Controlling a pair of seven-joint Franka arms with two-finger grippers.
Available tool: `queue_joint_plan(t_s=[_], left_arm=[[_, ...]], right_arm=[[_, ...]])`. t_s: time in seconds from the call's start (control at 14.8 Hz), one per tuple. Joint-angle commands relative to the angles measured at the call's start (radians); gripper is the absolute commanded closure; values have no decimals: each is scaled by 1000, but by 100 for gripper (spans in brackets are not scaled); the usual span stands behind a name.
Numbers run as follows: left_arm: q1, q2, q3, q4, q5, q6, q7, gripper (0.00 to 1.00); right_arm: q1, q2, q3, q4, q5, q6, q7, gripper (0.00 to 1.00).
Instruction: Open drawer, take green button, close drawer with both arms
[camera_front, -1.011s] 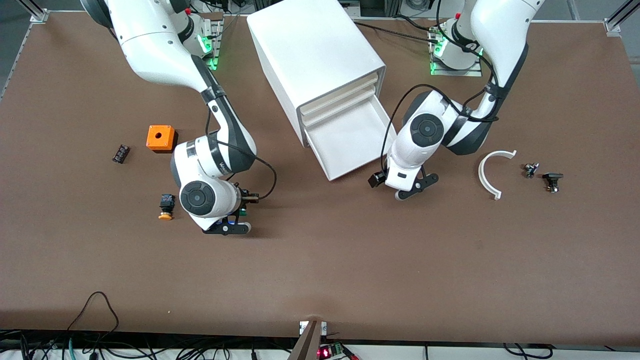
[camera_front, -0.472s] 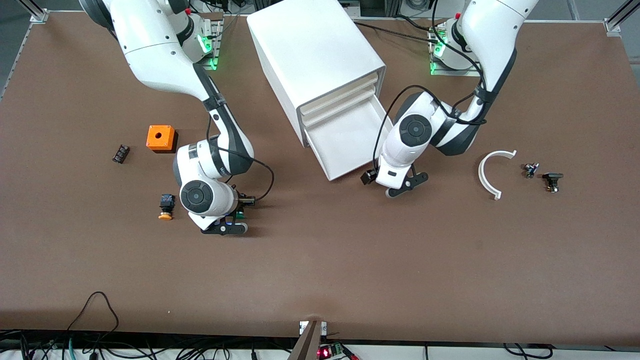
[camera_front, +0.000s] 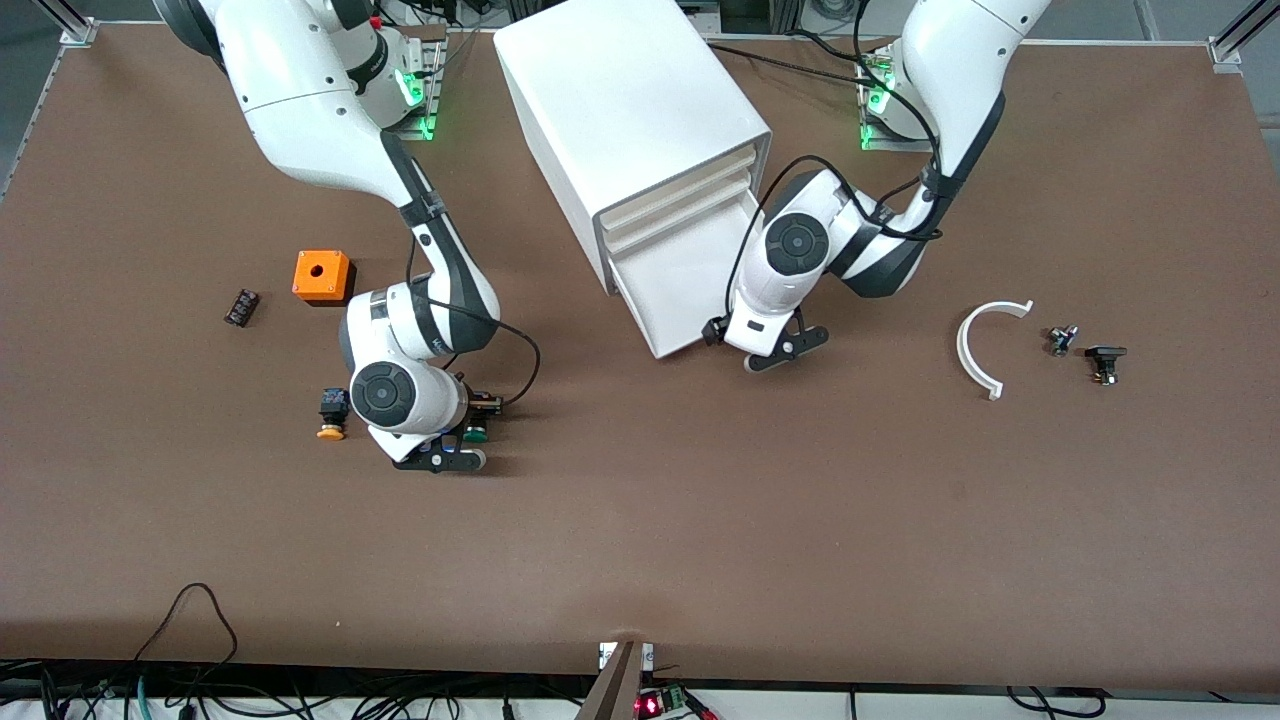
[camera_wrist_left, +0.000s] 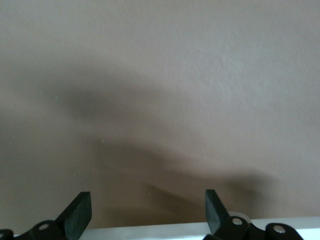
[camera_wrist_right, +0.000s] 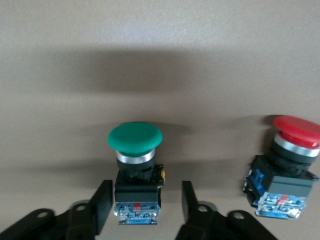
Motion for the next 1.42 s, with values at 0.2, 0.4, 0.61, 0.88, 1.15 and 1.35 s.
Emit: queue_joint_plan(t_s=[0.2,0.4,0.61,0.88,1.15,1.35], left_arm=[[9,-33,-88,-84,26,2,-53,0],[12,-35,-154,-87,26,-9,-124,0],[12,-35,-178,-87,26,-41,-133,0],[12,-33,-194,-87,11,-76,-153,0],[9,-33,-202,-87,-27,-84,-173,0],[-2,-33,-202,-86,-60,-112,-172,0]], right_arm=[[-77,-104,-13,9,-3,-73,-22,1],[-83,-190,-71,-2,-11,-153,-31,1],[-83,-262,-119,-34,-11,-178,-104,1],[-82,-430,-154,-143,-14,-215,-165,1],[-82,-573,-171,-197,-43,-274,-169,1],[-80,-645,-177,-188,-97,-339,-158,1]])
